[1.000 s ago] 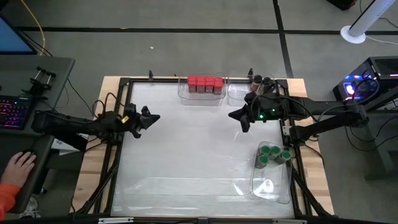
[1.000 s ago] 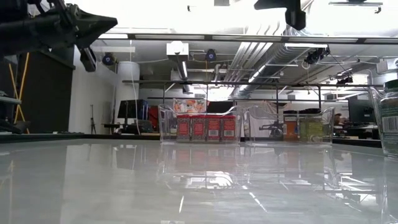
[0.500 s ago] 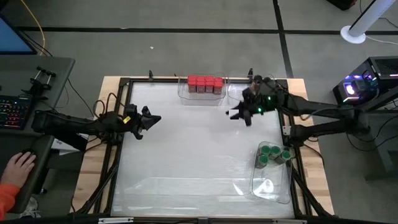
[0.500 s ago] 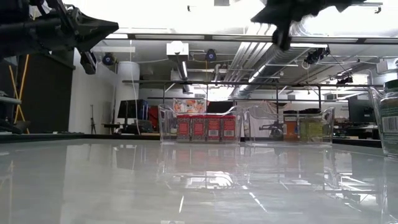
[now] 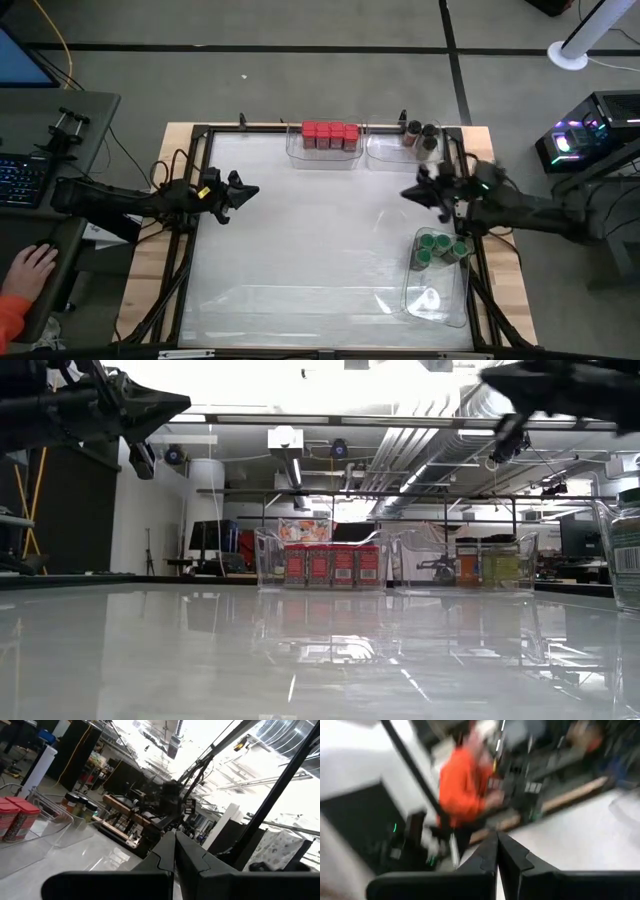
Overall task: Sort spices by type
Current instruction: Return to Home Position
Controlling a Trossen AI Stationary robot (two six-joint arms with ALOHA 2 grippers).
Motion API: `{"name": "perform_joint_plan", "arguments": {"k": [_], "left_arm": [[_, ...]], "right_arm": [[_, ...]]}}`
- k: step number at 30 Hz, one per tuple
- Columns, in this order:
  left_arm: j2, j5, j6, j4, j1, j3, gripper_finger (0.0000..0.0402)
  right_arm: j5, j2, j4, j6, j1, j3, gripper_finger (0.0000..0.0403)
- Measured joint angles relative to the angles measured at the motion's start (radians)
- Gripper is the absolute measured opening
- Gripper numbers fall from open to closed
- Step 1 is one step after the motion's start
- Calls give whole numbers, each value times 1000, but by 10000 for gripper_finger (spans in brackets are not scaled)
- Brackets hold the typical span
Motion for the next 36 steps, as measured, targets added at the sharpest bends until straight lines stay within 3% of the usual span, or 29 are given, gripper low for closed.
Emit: {"name": "perform_joint_plan", "arguments": {"k": [4, 9, 15, 20, 25, 36], "left_arm": [[0, 0, 0, 0, 0, 0, 0], [0, 0, 0, 0, 0, 0, 0], [0, 0, -1, 0, 0, 0, 0], [0, 0, 0, -2, 0, 0, 0], [0, 0, 0, -19, 0, 0, 0], [0, -1, -1, -22, 0, 0, 0]], "right_arm": [[229, -239, 9, 14, 90, -101, 0], [318, -291, 5, -55, 166, -176, 0], [332, -287, 64, -94, 186, -275, 0], [336, -287, -2, -162, 186, -276, 0], [347, -286, -183, -293, 183, -276, 0], [368, -273, -246, -250, 183, -274, 0]]}}
